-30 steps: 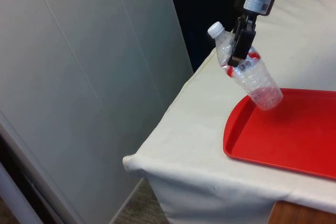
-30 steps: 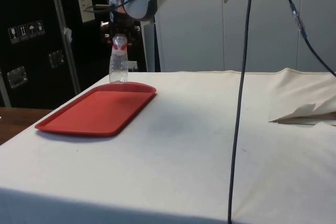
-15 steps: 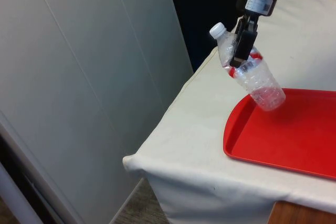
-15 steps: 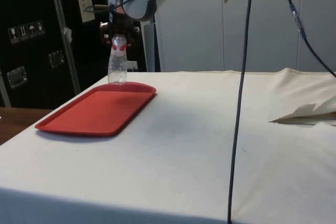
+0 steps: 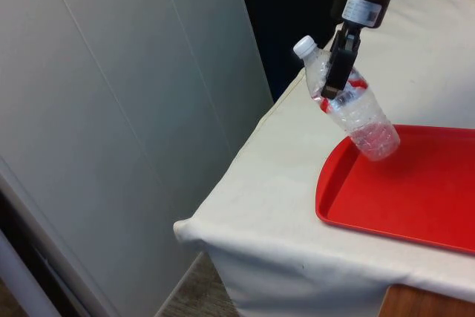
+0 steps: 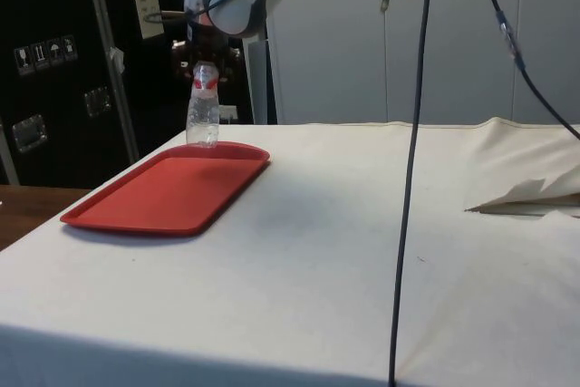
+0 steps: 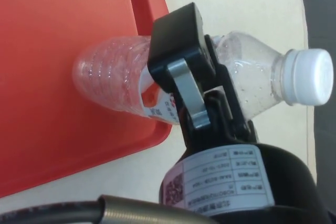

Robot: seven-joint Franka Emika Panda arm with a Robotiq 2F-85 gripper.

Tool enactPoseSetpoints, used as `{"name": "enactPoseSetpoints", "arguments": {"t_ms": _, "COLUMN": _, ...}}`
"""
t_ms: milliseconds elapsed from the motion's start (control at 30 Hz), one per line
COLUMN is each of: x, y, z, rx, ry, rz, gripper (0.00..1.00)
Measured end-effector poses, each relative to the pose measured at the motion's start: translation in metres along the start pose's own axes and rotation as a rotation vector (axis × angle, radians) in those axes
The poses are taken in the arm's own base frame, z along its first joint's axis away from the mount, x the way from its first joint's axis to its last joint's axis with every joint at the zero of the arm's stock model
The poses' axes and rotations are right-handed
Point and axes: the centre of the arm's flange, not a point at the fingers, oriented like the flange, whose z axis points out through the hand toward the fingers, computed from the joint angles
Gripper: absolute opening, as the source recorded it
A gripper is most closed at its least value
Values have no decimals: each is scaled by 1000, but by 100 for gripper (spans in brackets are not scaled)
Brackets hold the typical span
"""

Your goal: Place the bottle upright on the tray.

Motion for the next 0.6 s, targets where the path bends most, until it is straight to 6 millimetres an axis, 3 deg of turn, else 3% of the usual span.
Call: {"name": "enactPoseSetpoints", "arguments": {"t_ms": 600, "x": 1, "y": -1, "z": 11, "rx": -61, "ry": 29, "rz": 44, "gripper": 0}}
